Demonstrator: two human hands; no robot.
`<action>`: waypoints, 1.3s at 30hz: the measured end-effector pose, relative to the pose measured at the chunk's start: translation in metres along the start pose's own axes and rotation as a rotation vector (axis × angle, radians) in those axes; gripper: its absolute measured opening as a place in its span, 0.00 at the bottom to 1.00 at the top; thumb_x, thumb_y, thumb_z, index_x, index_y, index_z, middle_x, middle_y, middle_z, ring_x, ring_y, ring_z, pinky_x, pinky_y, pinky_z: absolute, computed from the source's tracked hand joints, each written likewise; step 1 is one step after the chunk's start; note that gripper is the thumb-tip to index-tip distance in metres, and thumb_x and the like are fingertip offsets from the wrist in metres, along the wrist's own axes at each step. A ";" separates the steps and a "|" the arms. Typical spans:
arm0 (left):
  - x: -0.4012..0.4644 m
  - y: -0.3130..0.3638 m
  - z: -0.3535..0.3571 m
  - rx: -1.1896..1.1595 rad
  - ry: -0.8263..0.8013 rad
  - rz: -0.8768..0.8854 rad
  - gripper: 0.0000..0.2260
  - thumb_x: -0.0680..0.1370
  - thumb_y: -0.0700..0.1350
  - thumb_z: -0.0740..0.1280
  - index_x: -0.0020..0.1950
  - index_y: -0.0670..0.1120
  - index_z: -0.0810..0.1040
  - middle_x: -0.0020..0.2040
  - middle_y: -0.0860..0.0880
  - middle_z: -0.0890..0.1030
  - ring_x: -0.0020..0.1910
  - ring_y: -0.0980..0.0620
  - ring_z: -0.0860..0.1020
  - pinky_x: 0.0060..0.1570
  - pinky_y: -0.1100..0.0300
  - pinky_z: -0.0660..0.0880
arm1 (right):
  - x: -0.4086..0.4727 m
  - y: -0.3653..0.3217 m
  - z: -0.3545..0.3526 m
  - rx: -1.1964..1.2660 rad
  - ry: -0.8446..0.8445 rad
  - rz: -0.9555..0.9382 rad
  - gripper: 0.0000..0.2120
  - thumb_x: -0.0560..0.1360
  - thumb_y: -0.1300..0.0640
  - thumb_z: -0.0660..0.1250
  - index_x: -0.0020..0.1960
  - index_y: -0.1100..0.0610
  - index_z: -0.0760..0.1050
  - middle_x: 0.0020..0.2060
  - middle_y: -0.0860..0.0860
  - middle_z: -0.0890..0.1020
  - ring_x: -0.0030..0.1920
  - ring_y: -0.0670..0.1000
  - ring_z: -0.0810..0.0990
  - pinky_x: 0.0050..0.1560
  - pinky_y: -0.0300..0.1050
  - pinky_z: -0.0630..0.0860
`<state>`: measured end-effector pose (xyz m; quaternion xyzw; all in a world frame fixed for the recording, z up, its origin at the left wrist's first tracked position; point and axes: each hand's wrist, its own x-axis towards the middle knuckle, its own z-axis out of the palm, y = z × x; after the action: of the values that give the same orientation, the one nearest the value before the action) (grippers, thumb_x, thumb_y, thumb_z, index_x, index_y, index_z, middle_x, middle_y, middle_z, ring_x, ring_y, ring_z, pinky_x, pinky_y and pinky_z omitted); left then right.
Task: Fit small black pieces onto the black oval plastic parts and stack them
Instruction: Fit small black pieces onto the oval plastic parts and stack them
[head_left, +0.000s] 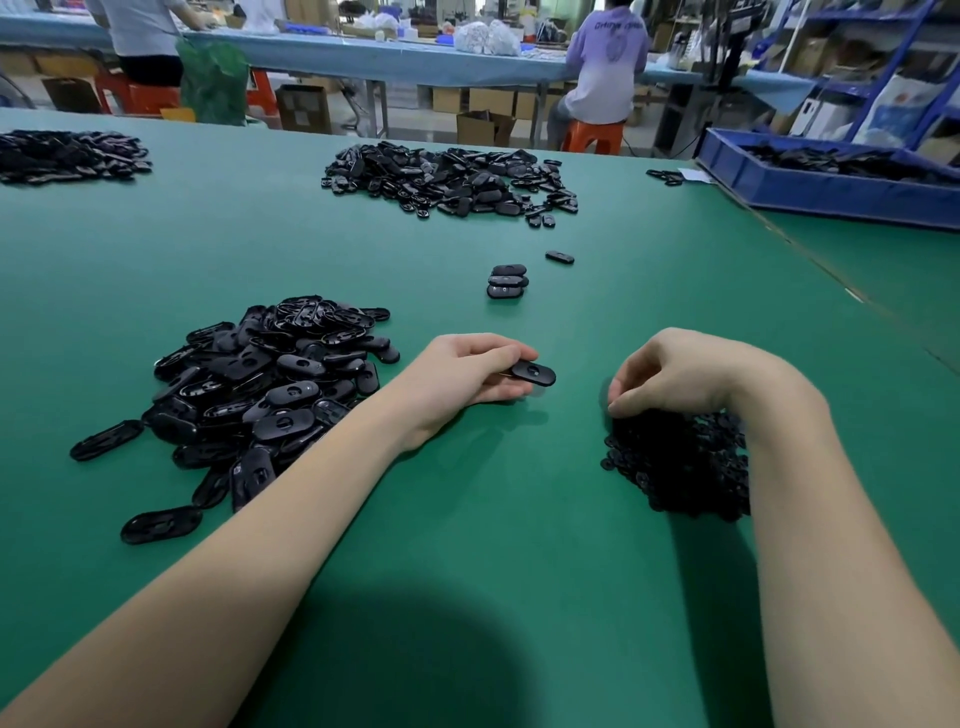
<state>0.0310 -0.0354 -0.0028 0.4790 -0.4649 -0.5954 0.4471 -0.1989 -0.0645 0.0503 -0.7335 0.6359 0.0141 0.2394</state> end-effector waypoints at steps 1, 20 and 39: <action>0.000 0.000 0.000 -0.001 -0.001 -0.001 0.08 0.83 0.41 0.65 0.54 0.41 0.83 0.50 0.43 0.85 0.47 0.50 0.86 0.52 0.65 0.81 | 0.000 -0.002 0.000 -0.002 -0.004 -0.015 0.04 0.70 0.48 0.77 0.38 0.46 0.85 0.37 0.43 0.85 0.41 0.47 0.82 0.47 0.45 0.79; 0.003 -0.001 -0.001 -0.089 -0.033 -0.041 0.10 0.83 0.36 0.62 0.60 0.37 0.80 0.53 0.40 0.86 0.54 0.47 0.85 0.54 0.65 0.80 | 0.017 -0.023 0.019 0.306 0.183 -0.182 0.04 0.73 0.55 0.76 0.43 0.46 0.85 0.36 0.42 0.85 0.27 0.35 0.74 0.34 0.35 0.68; 0.001 -0.005 -0.003 0.035 -0.067 0.041 0.11 0.77 0.33 0.71 0.59 0.38 0.81 0.52 0.40 0.86 0.57 0.44 0.84 0.60 0.58 0.79 | 0.020 -0.028 0.027 0.425 0.220 -0.160 0.02 0.72 0.54 0.77 0.42 0.48 0.85 0.39 0.45 0.87 0.38 0.44 0.79 0.40 0.39 0.73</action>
<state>0.0336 -0.0359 -0.0083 0.4567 -0.4997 -0.5936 0.4351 -0.1607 -0.0705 0.0291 -0.7118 0.5870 -0.2187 0.3178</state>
